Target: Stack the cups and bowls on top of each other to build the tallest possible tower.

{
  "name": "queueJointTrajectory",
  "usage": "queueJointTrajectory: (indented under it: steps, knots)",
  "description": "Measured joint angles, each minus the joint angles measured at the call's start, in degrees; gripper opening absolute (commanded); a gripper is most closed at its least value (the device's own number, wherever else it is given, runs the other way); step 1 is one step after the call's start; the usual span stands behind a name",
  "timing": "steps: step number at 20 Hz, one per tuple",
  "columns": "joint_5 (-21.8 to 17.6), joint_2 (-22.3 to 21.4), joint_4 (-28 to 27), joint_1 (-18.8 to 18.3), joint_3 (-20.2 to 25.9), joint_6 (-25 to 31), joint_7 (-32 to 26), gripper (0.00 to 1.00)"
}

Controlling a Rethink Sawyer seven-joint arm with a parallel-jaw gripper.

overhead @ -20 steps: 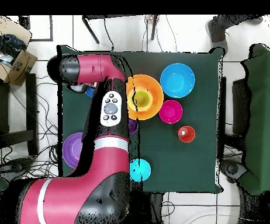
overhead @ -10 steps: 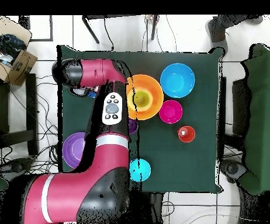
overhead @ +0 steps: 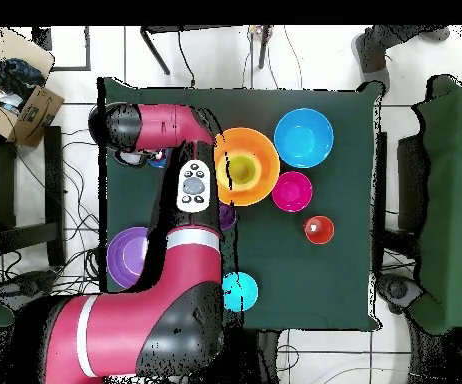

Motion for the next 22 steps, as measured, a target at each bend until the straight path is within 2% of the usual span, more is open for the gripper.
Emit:
queueJointTrajectory:
  steps: [22]
  knots:
    - [0.8,0.9,0.3,0.7,0.8,-3.0,0.0,1.00]
